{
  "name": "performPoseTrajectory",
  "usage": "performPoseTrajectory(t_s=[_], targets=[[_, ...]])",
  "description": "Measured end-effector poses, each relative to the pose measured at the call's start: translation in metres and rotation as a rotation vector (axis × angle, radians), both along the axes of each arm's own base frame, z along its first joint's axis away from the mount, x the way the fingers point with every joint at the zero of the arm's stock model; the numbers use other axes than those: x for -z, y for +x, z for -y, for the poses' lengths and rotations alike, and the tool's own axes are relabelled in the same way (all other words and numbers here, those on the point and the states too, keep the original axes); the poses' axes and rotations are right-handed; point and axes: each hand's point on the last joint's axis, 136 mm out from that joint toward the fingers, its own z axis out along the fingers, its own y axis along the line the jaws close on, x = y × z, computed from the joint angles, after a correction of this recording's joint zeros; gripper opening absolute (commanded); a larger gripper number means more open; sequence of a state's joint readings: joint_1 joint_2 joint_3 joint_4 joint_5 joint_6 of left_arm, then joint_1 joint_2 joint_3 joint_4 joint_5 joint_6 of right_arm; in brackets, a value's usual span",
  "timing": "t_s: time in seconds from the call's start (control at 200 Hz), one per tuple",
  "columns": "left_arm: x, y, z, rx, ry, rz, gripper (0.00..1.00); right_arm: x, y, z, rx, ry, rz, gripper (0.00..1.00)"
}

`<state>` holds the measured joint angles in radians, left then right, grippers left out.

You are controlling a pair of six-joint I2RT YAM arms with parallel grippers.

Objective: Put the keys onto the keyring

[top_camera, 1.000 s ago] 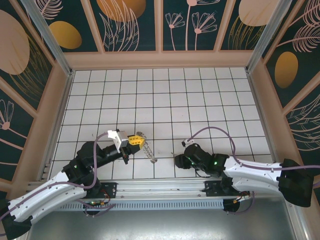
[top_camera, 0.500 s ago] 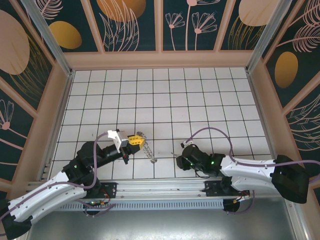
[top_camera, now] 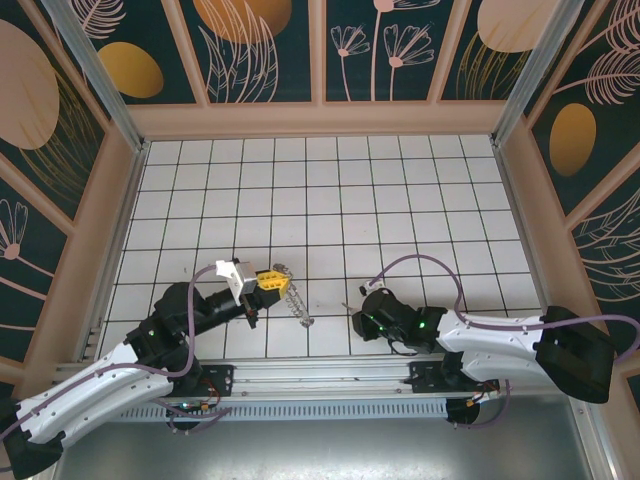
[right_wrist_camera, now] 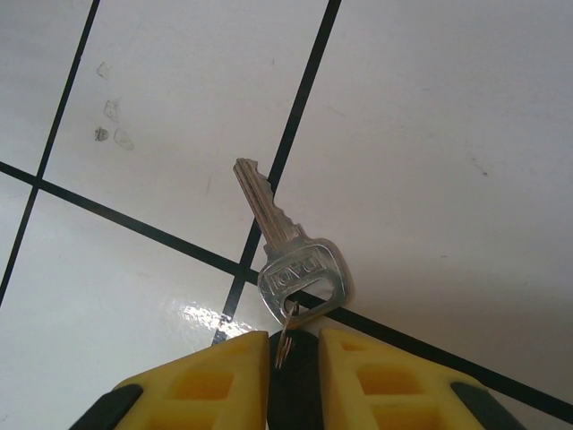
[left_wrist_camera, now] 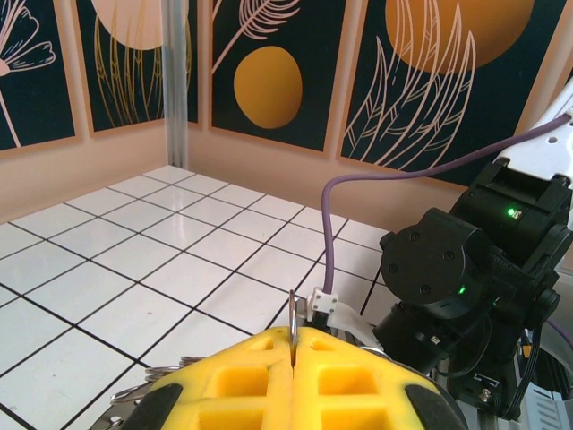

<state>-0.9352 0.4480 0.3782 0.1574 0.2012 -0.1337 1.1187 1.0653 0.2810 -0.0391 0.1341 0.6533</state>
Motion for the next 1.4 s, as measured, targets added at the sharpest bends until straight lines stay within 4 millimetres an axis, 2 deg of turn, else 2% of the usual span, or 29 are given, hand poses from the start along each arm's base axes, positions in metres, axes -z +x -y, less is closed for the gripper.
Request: performPoseTrajectory(t_s=[0.32, 0.676, 1.146, 1.246, 1.401], targets=[[0.001, 0.0, 0.0, 0.0, 0.002, -0.002, 0.0, -0.001, 0.001, -0.001, 0.003, 0.004, 0.006, 0.27], [0.0, 0.0, 0.0, 0.0, -0.001, -0.002, 0.0, -0.002, 0.003, 0.0, 0.01, 0.002, 0.015, 0.25], [0.0, 0.0, 0.0, 0.0, -0.001, -0.002, 0.0, -0.004, 0.005, -0.001, 0.017, 0.01, 0.028, 0.1], [0.0, 0.0, 0.0, 0.0, -0.001, -0.003, 0.0, -0.01, 0.007, -0.002, 0.019, 0.027, 0.041, 0.0], [0.0, 0.0, 0.0, 0.0, -0.001, -0.003, 0.0, -0.019, 0.009, -0.003, 0.025, 0.056, 0.063, 0.0]])
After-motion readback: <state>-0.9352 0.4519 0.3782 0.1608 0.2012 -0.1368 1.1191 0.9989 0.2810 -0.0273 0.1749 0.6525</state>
